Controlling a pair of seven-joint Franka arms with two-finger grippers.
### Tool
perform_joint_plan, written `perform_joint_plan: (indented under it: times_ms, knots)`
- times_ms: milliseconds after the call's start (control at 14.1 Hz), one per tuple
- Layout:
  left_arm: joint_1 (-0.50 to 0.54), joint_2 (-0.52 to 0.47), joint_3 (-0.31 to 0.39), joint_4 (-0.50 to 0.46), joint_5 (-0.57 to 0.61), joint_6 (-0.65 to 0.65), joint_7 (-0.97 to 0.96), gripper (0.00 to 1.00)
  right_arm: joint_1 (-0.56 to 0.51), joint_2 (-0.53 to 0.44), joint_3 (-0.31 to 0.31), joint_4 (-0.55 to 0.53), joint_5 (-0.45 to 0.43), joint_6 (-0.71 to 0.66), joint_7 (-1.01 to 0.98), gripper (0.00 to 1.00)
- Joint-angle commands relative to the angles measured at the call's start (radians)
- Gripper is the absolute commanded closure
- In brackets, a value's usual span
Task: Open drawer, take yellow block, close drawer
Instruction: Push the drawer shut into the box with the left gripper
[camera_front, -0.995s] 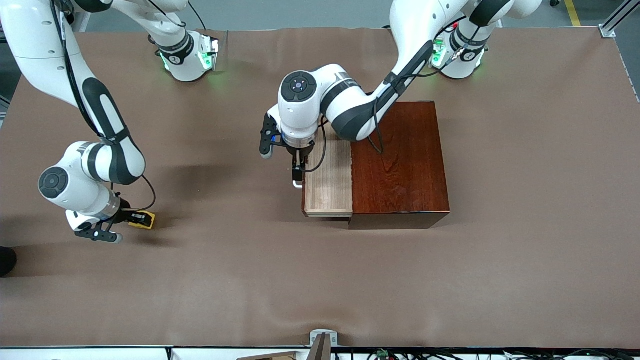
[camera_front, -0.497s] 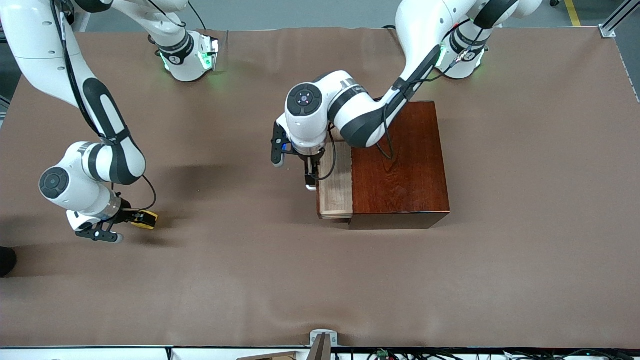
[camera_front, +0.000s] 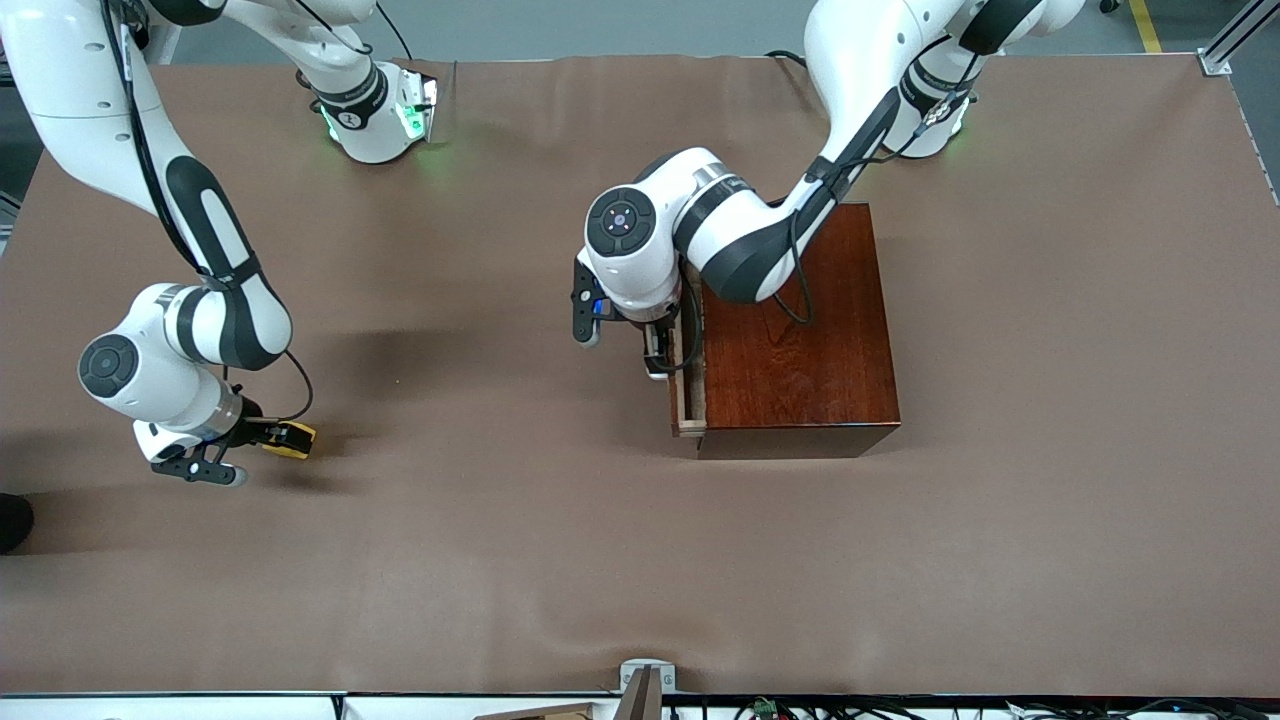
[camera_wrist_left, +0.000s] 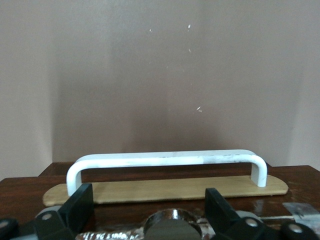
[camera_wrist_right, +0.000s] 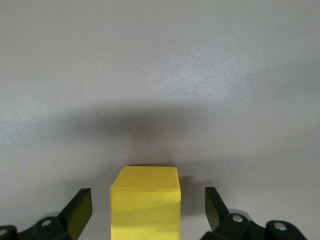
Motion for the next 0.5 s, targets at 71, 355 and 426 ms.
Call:
perform_joint_plan:
  times_ms: [71, 355, 426]
  knots:
    - [0.01, -0.043, 0.024, -0.024, 0.056, -0.043, 0.029, 0.0, -0.019, -0.038, 0.015, 0.003, 0.008, -0.037, -0.012, 0.0]
    - [0.011, -0.045, 0.025, -0.024, 0.072, -0.053, 0.032, 0.0, -0.016, -0.124, 0.015, -0.043, 0.008, -0.038, -0.046, 0.0]
    - [0.013, -0.045, 0.027, -0.026, 0.078, -0.063, 0.032, 0.0, -0.017, -0.144, 0.015, -0.053, 0.008, -0.043, -0.049, 0.0]
